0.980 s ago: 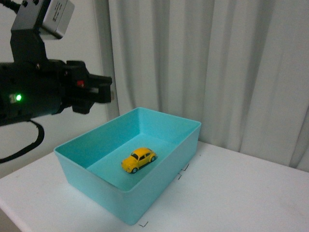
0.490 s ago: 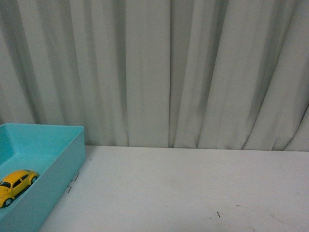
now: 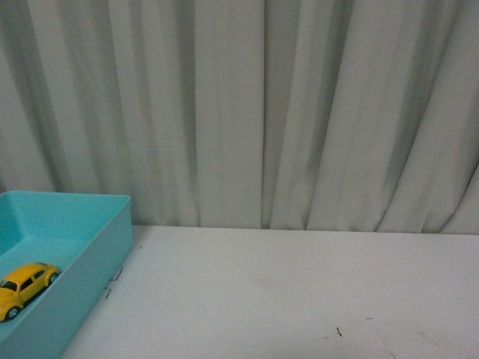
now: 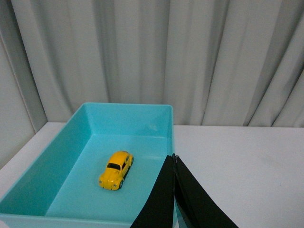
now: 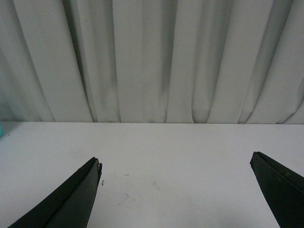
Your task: Wind up and store yellow beetle toy
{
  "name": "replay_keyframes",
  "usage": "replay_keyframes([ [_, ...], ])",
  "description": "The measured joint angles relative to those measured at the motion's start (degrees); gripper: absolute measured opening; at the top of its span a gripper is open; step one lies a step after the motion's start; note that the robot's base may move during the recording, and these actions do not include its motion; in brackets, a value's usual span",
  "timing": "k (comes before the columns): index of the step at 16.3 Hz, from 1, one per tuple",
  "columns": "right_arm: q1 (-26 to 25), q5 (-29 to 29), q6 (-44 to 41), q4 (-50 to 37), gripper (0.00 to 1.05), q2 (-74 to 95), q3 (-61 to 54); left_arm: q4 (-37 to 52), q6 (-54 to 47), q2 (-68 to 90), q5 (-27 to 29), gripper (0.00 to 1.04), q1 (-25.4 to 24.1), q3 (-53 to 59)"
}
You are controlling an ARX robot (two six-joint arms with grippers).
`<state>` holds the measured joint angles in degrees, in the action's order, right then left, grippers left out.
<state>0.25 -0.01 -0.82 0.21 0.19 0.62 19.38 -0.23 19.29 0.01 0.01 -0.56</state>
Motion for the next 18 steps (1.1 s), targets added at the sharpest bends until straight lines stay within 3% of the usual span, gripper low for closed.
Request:
replay_keyframes([
  [13, 0.0, 0.0, 0.0, 0.0, 0.98, 0.0, 0.0, -9.3, 0.0, -9.2, 0.0, 0.02, 0.0, 0.0],
  [15, 0.0, 0.0, 0.0, 0.0, 0.98, 0.0, 0.0, -20.1, 0.0, -17.7, 0.0, 0.02, 0.0, 0.0],
  [18, 0.0, 0.0, 0.0, 0.0, 0.98, 0.0, 0.0, -19.8, 0.0, -18.9, 0.0, 0.02, 0.0, 0.0],
])
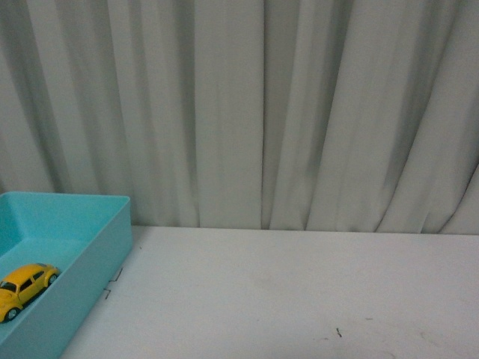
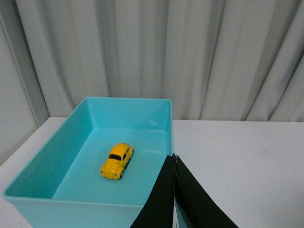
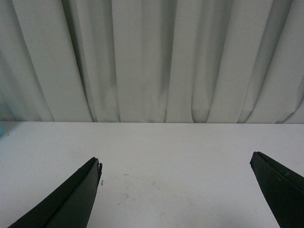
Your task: Wind up and store yellow beetle toy
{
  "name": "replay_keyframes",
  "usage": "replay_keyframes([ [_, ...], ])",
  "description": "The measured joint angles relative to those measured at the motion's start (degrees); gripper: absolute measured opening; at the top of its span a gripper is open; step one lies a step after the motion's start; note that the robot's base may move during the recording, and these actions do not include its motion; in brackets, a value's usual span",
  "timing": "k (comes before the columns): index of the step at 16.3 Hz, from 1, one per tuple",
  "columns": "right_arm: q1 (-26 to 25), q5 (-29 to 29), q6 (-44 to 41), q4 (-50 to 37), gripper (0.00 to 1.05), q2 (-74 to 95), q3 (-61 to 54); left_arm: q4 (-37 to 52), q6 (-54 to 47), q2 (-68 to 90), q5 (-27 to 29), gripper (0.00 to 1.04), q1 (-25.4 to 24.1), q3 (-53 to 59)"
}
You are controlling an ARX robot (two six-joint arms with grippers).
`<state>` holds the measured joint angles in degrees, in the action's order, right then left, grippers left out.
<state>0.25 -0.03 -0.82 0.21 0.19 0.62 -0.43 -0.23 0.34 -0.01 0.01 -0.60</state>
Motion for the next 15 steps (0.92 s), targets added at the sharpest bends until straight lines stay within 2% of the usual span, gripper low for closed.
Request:
replay_keyframes([
  [2, 0.0, 0.0, 0.0, 0.0, 0.98, 0.0, 0.0, 0.2, 0.0, 0.0, 0.0, 0.02, 0.0, 0.0],
  [3, 0.0, 0.0, 0.0, 0.0, 0.98, 0.0, 0.0, 0.2, 0.1, 0.0, 0.1, 0.09, 0.0, 0.0],
  [10, 0.0, 0.0, 0.0, 0.0, 0.98, 0.0, 0.0, 0.2, 0.1, 0.0, 0.0, 0.97, 0.0, 0.0],
  [15, 0.0, 0.0, 0.0, 0.0, 0.98, 0.0, 0.0, 0.2, 0.0, 0.0, 0.0, 0.98, 0.0, 0.0],
])
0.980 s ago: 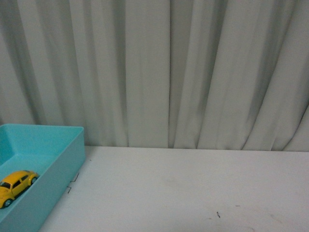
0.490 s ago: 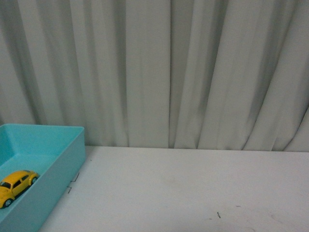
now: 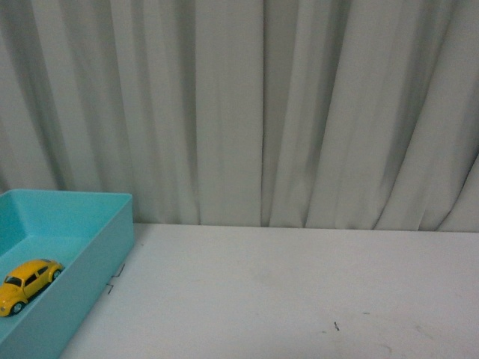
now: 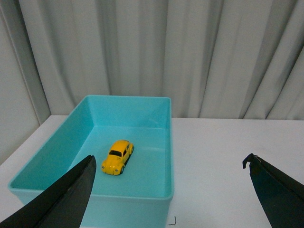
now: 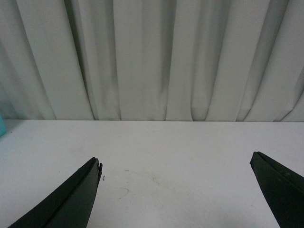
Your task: Wind up and store yellow beetle toy
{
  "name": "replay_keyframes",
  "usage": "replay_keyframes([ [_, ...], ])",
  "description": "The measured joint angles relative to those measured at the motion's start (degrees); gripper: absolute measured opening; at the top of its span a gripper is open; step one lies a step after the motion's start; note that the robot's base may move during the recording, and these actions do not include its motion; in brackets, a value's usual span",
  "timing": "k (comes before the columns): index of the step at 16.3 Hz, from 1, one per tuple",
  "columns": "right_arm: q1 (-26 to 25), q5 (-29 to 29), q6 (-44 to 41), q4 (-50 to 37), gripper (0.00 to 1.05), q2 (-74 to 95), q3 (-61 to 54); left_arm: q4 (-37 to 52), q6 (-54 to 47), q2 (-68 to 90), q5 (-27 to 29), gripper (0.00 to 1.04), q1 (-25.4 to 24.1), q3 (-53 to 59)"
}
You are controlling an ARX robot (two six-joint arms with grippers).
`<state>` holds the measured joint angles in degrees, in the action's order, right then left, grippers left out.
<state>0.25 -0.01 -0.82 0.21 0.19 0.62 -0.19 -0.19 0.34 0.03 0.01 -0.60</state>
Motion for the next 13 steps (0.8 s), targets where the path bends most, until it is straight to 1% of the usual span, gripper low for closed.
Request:
replay_keyframes([
  [13, 0.0, 0.0, 0.0, -0.1, 0.98, 0.0, 0.0, 0.2, 0.0, 0.0, 0.0, 0.98, 0.0, 0.0],
])
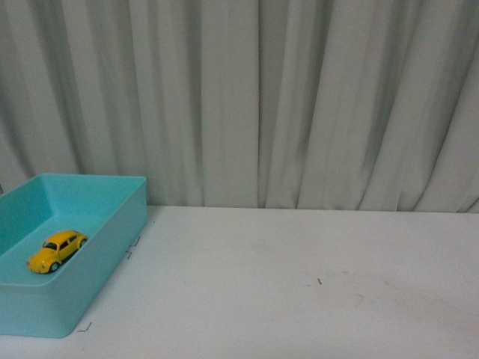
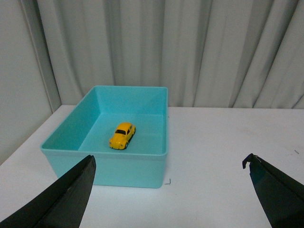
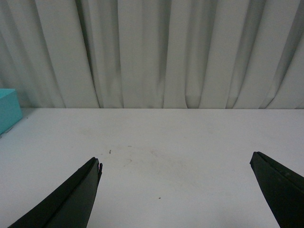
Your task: Wind up and store yellow beetle toy
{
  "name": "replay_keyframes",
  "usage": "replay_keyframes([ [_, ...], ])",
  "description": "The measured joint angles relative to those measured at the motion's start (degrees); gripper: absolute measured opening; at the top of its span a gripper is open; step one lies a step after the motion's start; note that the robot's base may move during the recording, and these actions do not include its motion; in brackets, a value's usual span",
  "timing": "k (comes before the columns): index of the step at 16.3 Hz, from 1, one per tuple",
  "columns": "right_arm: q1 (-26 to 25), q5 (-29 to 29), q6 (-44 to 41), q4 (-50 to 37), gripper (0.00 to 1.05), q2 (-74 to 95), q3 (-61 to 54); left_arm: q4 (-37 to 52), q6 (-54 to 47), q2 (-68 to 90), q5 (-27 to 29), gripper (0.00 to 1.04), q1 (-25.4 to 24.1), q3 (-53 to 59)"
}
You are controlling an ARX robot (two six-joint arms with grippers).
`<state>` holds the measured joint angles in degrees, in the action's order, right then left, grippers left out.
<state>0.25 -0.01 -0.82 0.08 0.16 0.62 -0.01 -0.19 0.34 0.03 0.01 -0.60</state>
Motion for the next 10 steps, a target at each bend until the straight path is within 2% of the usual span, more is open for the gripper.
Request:
replay_keyframes([
  [10, 0.0, 0.0, 0.0, 0.1, 0.98, 0.0, 0.0, -0.2, 0.0, 0.0, 0.0, 0.98, 0.0, 0.0],
])
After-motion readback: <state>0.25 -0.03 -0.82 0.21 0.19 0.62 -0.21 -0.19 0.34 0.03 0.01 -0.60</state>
